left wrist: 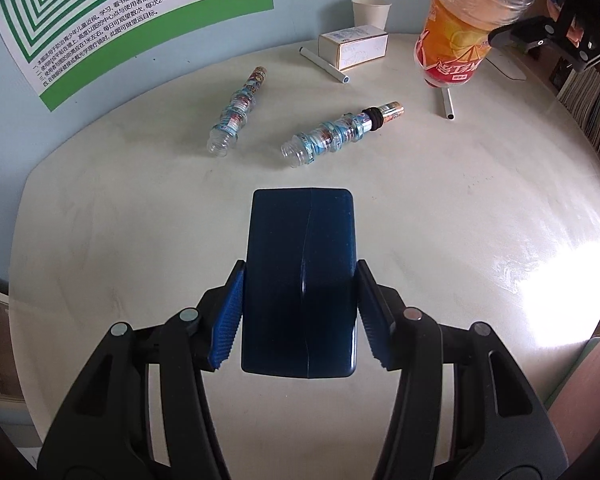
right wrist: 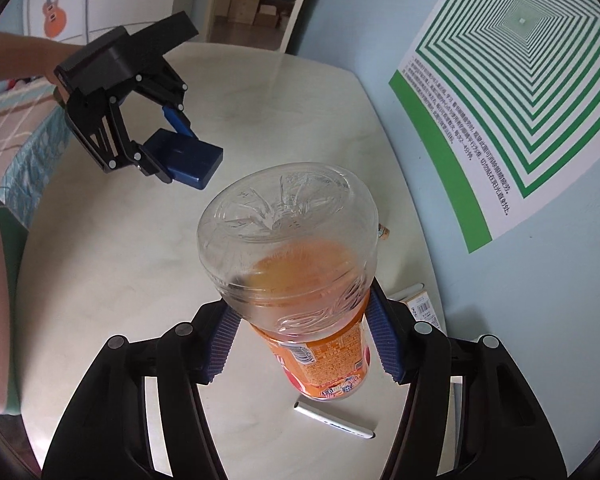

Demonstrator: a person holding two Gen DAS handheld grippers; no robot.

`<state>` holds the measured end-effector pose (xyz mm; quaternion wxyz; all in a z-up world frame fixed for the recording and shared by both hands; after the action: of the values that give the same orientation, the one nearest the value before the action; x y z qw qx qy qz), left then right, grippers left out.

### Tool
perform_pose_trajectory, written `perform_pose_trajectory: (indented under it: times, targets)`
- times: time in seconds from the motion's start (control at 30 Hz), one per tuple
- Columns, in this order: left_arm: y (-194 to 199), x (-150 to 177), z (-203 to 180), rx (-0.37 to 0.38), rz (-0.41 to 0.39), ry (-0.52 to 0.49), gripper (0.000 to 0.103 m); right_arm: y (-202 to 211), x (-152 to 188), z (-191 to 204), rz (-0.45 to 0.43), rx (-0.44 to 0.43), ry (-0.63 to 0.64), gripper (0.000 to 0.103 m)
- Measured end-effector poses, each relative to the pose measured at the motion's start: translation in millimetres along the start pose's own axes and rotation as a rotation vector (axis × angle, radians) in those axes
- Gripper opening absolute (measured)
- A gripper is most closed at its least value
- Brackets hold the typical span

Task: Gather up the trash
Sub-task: 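Carry the blue box and orange-label bottle in both tools over the teal bin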

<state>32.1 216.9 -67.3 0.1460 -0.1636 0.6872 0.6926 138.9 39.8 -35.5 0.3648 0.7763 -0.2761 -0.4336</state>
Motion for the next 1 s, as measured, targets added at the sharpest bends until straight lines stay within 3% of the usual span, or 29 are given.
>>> perform_pose_trajectory:
  times: [0.47,1.0]
  targets:
    - [55.7,53.2,-20.8,-0.118,-0.024,0.115,0.051,23.2,-55.6,17.4,-0.116,-0.016,0.021,0.060]
    - [93.5,136.4,-28.0,-0.233,-0.015,0.317,0.051,14.5,-105.2,78.5,-0.211,-0.140,0.147,0.060]
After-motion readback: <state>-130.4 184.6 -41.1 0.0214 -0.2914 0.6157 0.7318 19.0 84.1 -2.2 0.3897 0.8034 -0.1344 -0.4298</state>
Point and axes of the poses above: each gripper's, at about its wrist camera, not at the fingertips, and y roughly against the way its jaws point, z to its left, x to its underside, the point moved 9 cm from there along -y, roughly the way its jaws point, and after that the axes turned 3 degrees about y, right-handed, at the moved point
